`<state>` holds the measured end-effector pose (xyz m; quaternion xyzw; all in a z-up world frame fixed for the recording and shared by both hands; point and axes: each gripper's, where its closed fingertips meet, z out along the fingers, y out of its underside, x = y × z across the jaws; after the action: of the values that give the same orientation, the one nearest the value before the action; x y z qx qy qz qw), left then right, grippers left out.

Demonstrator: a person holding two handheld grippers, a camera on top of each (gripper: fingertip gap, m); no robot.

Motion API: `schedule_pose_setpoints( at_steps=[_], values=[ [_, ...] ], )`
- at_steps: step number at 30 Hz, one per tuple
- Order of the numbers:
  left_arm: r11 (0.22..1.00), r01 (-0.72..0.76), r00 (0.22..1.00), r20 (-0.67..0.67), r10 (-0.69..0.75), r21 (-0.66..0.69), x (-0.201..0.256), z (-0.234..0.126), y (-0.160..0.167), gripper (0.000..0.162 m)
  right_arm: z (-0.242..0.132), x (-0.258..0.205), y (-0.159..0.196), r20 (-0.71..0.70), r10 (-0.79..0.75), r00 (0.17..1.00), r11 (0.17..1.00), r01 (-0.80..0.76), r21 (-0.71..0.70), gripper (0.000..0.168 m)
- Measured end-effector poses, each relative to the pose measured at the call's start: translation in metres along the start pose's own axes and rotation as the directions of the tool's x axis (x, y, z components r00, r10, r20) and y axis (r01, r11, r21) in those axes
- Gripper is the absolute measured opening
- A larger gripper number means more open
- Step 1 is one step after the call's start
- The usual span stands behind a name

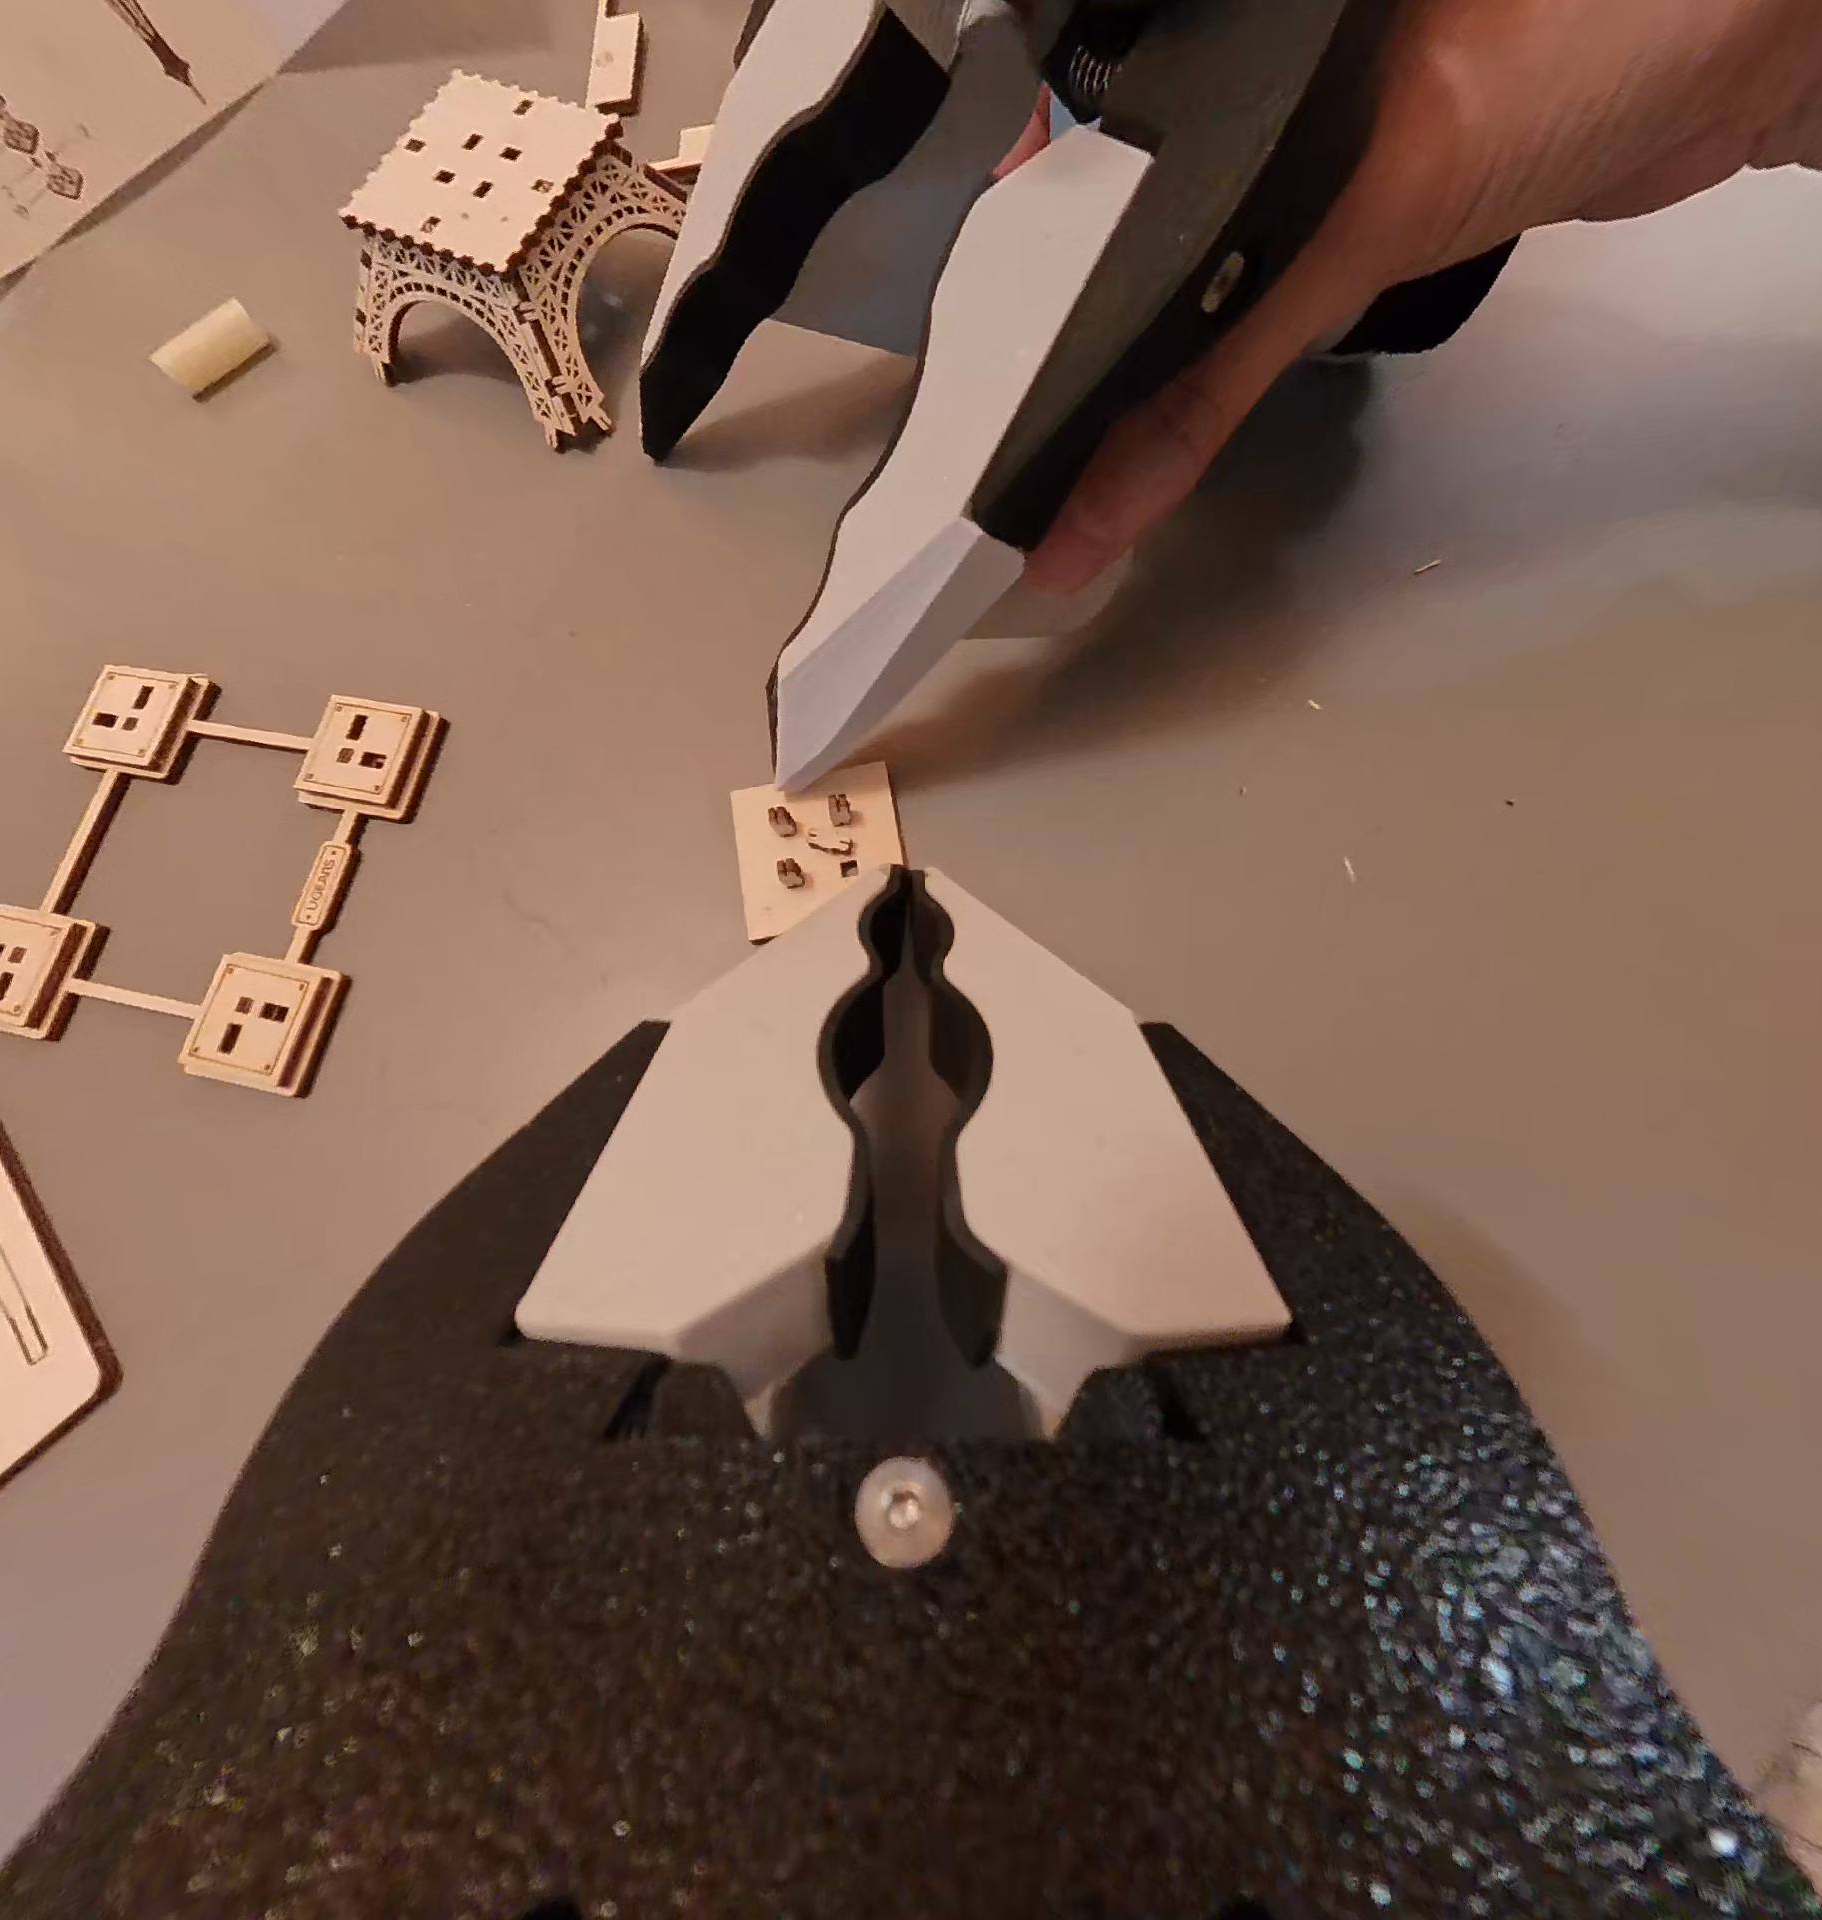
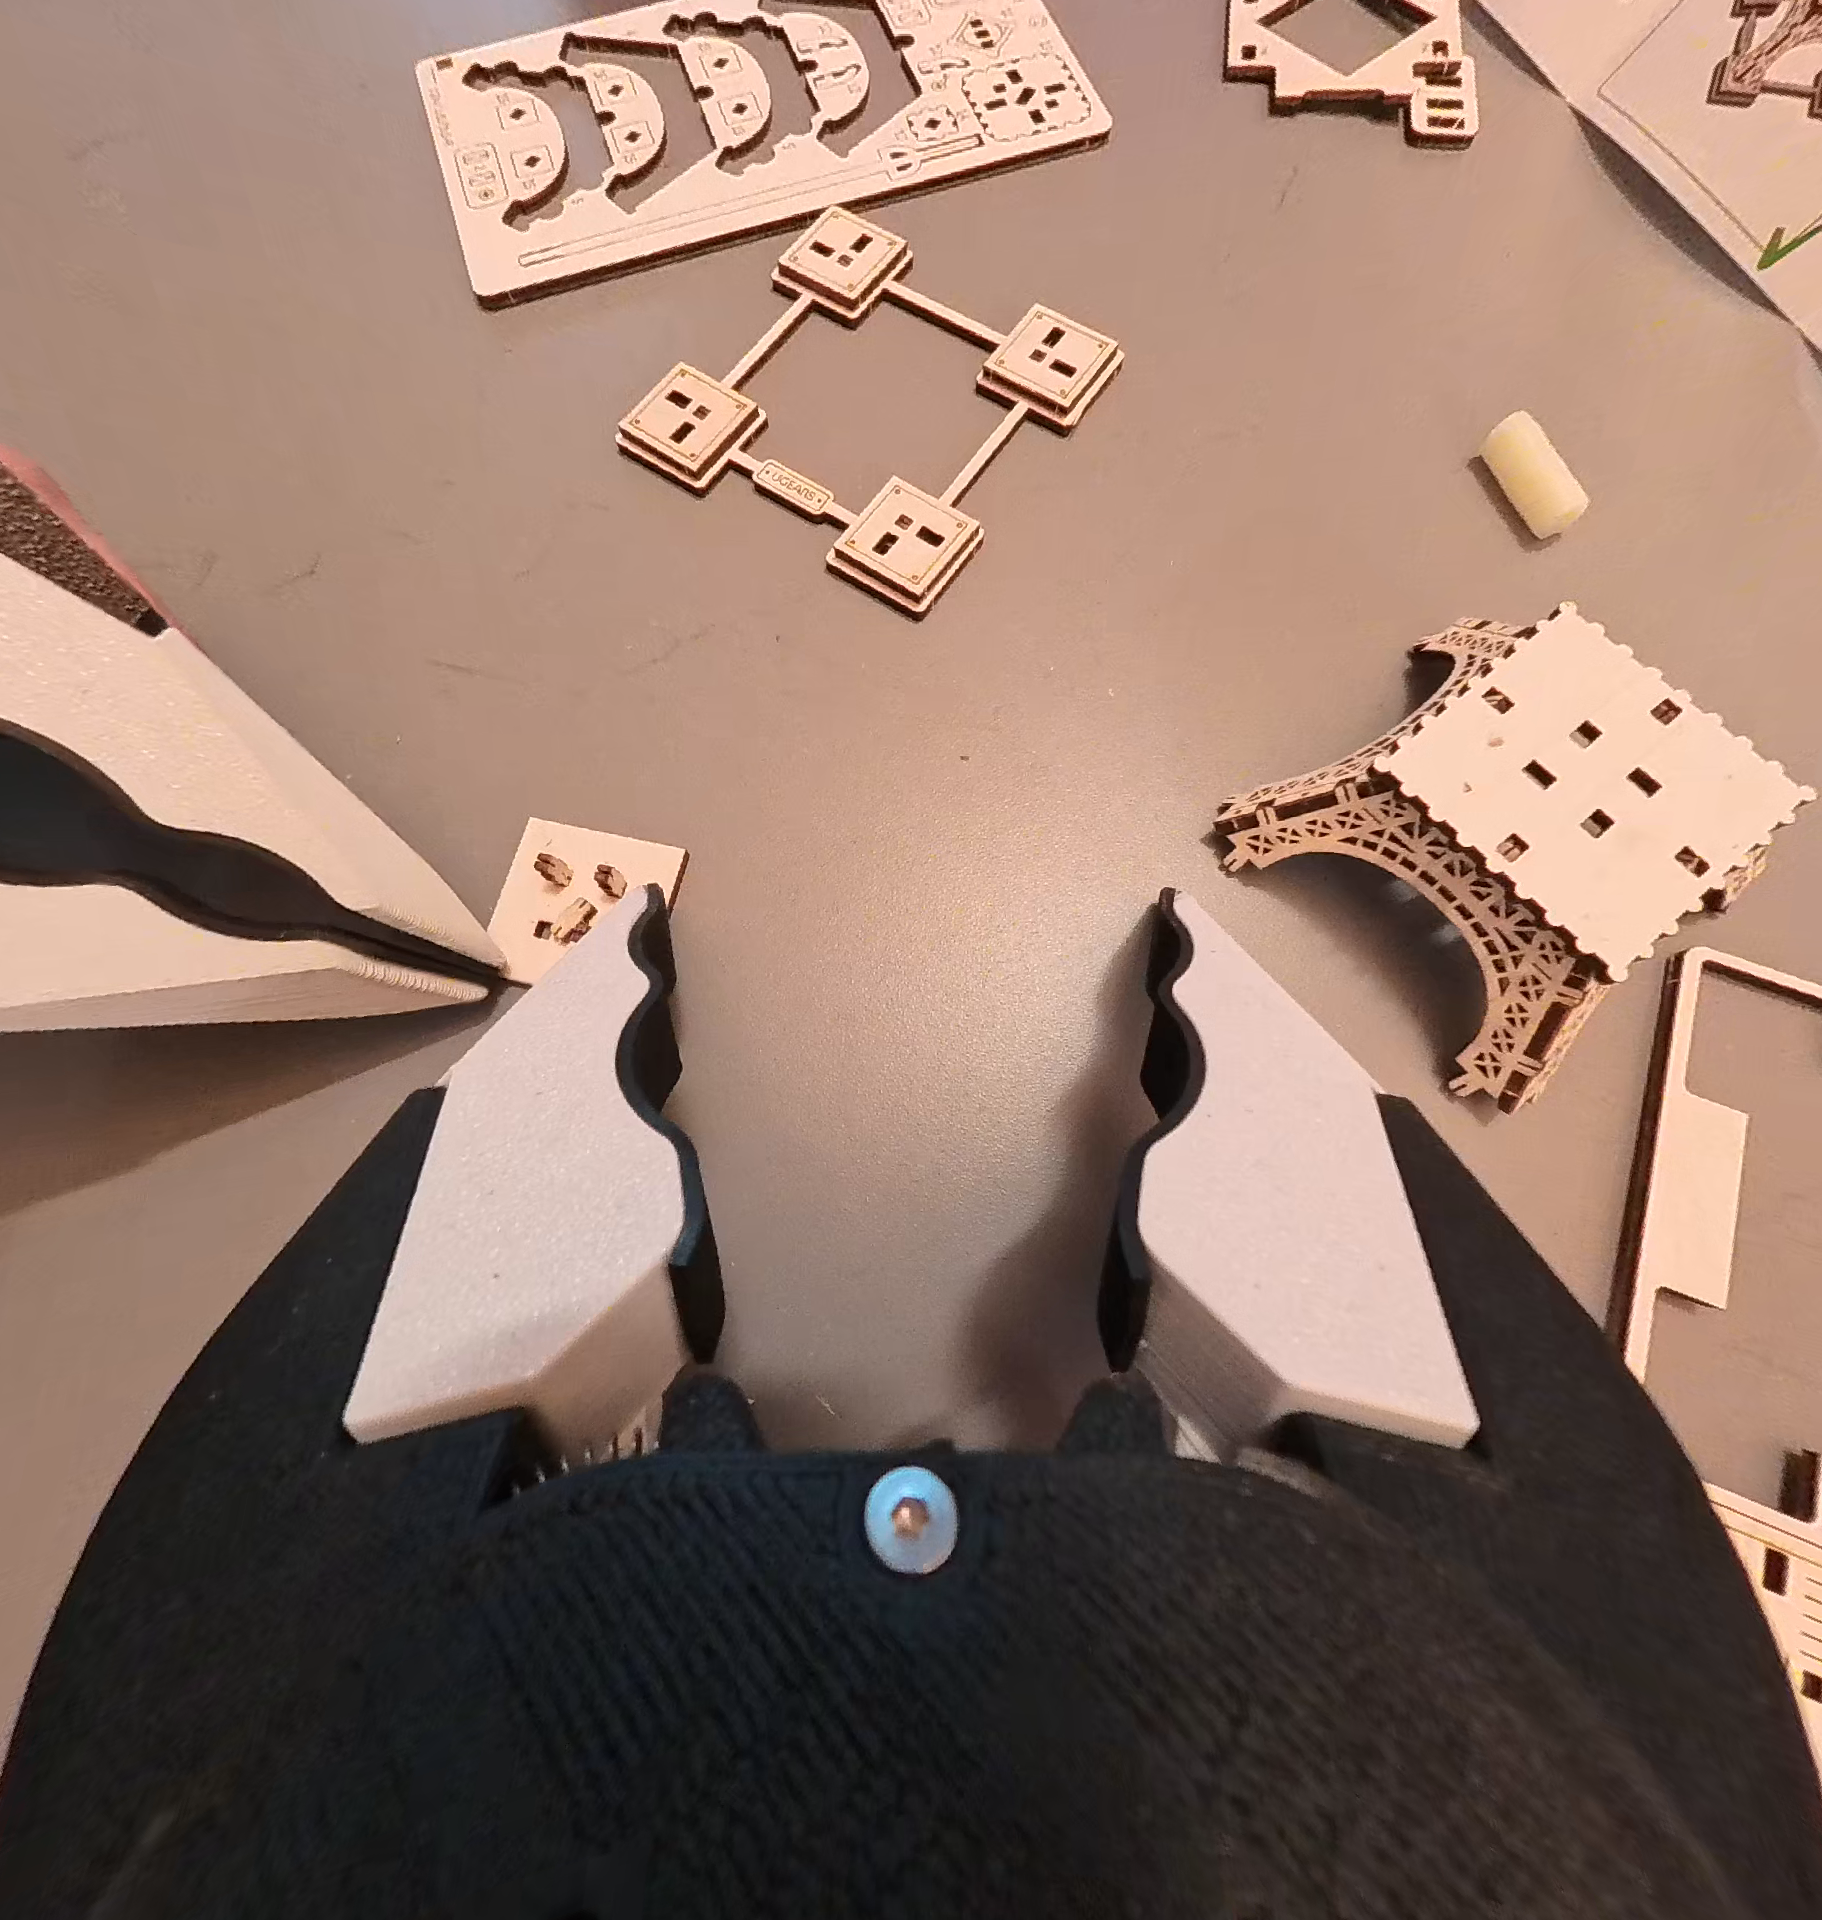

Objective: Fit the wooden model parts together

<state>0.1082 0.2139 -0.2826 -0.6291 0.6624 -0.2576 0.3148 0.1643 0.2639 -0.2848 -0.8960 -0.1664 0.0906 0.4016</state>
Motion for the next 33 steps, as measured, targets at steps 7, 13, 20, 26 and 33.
schedule_pose_setpoints(
  at_steps=[7,13,20,26,33],
  values=[
    [1.0,-0.015,1.0,-0.018,0.015,0.002,-0.0023,0.0011,-0.0005,0.0,0.0,0.0015,-0.0003,-0.005,0.007,1.0,1.0,-0.007,0.002,0.088],
    [1.0,-0.019,0.999,-0.035,0.02,0.005,-0.0021,0.0011,-0.0006,0.0,0.0,0.0015,-0.0003,-0.005,0.007,1.0,1.0,-0.007,0.002,0.088],
    [1.0,-0.03,0.998,-0.055,0.03,0.009,-0.0024,0.0019,-0.0012,0.0,-0.0001,0.002,-0.0004,-0.007,0.01,1.0,1.0,-0.01,0.002,0.087],
    [0.999,-0.036,0.996,-0.079,0.037,0.012,-0.0027,0.0034,-0.0025,0.0,-0.0003,0.003,-0.0005,-0.011,0.015,1.0,1.0,-0.015,0.004,0.085],
    [1.0,-0.016,0.986,-0.163,0.019,0.015,-0.0032,0.0051,-0.0044,0.0,-0.0005,0.0044,-0.0006,-0.017,0.022,1.0,1.0,-0.022,0.005,0.082]
  ],
)
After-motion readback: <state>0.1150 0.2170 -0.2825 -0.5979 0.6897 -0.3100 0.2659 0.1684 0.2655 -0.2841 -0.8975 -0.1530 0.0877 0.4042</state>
